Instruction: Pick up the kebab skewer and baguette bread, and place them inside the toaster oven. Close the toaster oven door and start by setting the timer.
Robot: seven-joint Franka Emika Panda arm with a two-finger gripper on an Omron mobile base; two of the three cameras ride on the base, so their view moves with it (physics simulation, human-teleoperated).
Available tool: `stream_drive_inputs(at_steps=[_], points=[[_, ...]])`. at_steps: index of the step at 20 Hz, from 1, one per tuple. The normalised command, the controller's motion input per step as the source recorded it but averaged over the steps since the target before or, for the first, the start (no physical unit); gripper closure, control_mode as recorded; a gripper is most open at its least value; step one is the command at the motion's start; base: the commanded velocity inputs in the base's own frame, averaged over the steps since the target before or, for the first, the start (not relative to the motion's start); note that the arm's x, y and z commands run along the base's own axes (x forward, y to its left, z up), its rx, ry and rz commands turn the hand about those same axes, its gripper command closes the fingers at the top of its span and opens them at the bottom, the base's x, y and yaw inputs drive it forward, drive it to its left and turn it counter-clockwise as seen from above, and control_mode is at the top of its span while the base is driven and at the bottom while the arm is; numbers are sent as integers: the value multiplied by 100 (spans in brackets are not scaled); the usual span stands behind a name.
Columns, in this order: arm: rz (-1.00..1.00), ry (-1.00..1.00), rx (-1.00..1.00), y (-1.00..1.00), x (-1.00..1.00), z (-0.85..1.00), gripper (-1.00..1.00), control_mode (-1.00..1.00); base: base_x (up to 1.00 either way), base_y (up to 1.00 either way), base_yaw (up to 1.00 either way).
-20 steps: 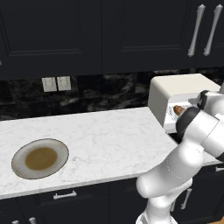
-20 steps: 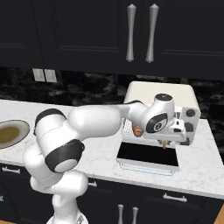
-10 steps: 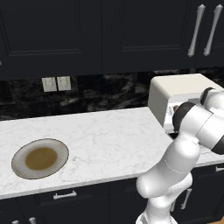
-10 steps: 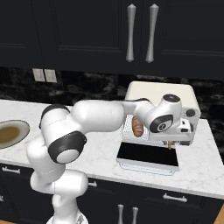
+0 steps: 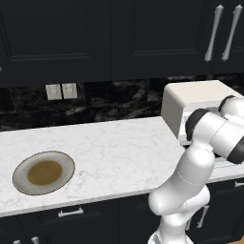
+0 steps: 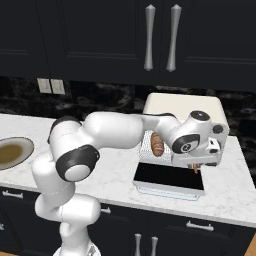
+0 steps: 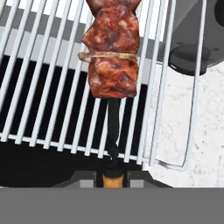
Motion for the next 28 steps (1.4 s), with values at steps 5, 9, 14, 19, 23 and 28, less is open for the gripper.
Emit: stream_drive_inputs(at_steps=[5,9,14,19,23,28], points=[[7,2,-1,-5,0,-1,100,-100,0,0,0],[6,7,0,-3,0,0,100,-100,0,0,0],[4,13,-2,0,4,0,100,-100,0,0,0],[1,6,0,0,21,4,100,-100,0,0,0],[0,0,0,-1,13,1,100,-100,0,0,0],[0,0,0,0,0,0,100,-100,0,0,0]])
